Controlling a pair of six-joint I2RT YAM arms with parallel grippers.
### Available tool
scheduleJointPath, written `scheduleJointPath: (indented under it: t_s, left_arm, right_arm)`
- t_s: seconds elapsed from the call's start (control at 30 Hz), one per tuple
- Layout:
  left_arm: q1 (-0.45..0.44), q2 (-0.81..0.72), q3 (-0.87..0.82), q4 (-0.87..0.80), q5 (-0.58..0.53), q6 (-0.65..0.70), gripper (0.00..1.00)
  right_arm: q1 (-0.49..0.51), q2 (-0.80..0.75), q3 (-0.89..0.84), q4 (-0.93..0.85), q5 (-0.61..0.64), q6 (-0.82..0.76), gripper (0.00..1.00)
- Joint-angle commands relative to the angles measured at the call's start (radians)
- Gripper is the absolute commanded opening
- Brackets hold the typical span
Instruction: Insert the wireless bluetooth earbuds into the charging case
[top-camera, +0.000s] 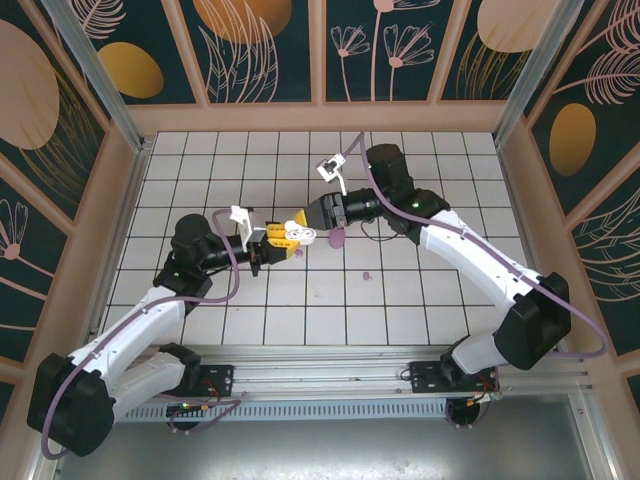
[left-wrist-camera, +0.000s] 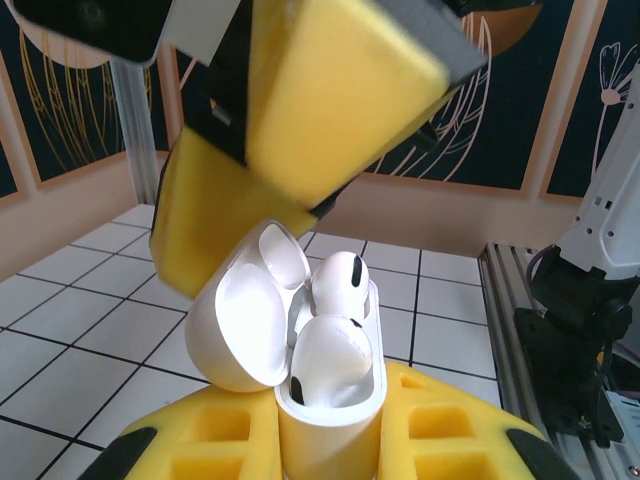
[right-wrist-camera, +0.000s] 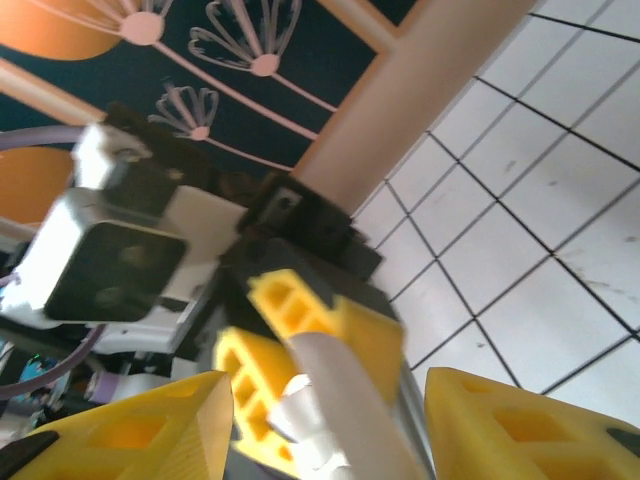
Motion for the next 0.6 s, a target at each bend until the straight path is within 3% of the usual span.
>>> scheduleJointPath:
  t_s: [0.0,0.27,0.43,0.57]
  left_arm:
    - [-0.003,0.016,0.035,-0.015,0.027,-0.013,0.00]
    - [-0.002,0.056,0.059,-0.017,0.046,-0.034,0.00]
    - [0.000,0.066,0.066,0.002,0.066,-0.056,0.00]
    - [0.000,0.076,0.076,0.003,0.095,-0.060,0.00]
  right_arm:
    - [-0.006,-0.047,0.038,0.034,-0.115,-0.013,0.51]
    - [-0.007,-0.196,0.003,-0.011,-0.162,-0.091,0.51]
    - [-0.016,-0.231,-0.004,-0.091,-0.010,-0.163,0.51]
    - [-0.052,-0.221,-0.032,-0.081,0.209,-0.107,0.55]
